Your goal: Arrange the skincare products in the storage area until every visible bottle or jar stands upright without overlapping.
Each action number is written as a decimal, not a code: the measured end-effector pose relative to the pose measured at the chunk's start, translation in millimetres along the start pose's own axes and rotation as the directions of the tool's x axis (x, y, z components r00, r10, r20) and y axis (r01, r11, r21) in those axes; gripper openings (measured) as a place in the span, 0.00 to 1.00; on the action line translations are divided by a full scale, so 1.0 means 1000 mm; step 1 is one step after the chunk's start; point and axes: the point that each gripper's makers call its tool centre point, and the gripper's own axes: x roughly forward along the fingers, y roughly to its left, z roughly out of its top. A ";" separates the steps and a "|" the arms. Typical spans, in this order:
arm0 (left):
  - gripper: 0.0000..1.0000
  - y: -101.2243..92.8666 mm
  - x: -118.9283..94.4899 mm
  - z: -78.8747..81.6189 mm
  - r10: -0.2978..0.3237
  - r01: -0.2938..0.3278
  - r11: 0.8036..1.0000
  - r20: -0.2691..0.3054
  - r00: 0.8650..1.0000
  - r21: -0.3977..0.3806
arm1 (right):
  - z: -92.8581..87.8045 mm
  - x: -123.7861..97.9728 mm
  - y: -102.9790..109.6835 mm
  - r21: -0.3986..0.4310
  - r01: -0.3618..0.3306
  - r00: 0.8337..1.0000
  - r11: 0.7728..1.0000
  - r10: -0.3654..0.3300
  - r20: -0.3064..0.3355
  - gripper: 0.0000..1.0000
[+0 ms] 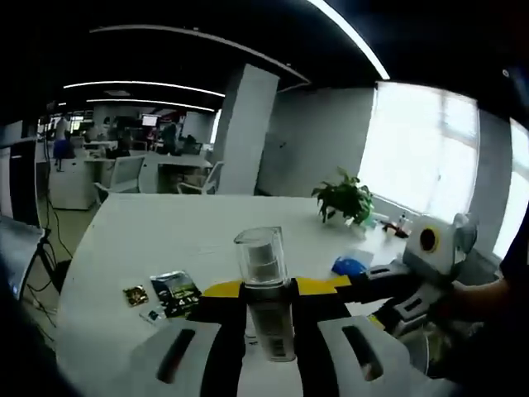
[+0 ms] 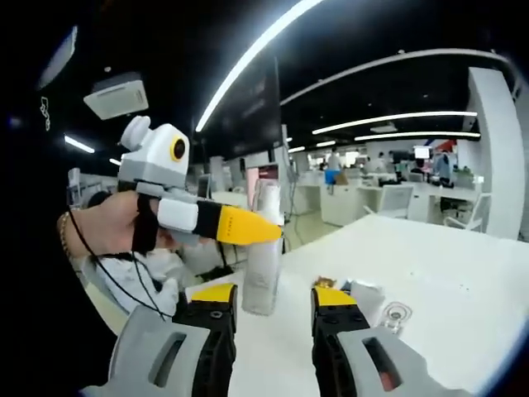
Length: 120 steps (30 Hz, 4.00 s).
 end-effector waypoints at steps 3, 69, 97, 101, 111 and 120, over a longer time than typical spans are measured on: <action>0.16 -0.003 0.000 0.002 -0.003 0.002 1.000 0.004 1.000 0.031 | 0.002 0.005 0.000 -0.014 0.027 1.000 1.000 -0.026 0.001 0.28; 0.25 -0.095 -0.034 0.016 -0.720 0.725 0.688 0.094 0.688 -0.030 | 0.036 -0.058 0.052 0.272 -0.613 0.789 0.742 0.560 0.253 0.11; 0.17 -0.014 0.003 0.045 -0.131 0.103 0.976 0.141 0.981 0.190 | 0.034 -0.025 -0.014 0.155 0.032 0.989 0.987 -0.054 0.139 0.29; 0.16 -0.013 0.005 0.044 -0.079 0.051 0.982 0.150 0.986 0.180 | 0.031 -0.014 -0.004 0.113 0.053 0.993 0.992 -0.065 0.101 0.35; 0.17 -0.021 0.004 0.042 -0.047 0.017 0.982 0.157 0.987 0.188 | 0.042 -0.001 -0.010 0.064 0.163 0.977 0.985 -0.170 0.131 0.32; 0.17 -0.024 0.003 0.042 -0.032 -0.005 0.978 0.172 0.985 0.207 | 0.053 -0.006 -0.020 0.083 0.244 0.955 0.966 -0.254 0.155 0.27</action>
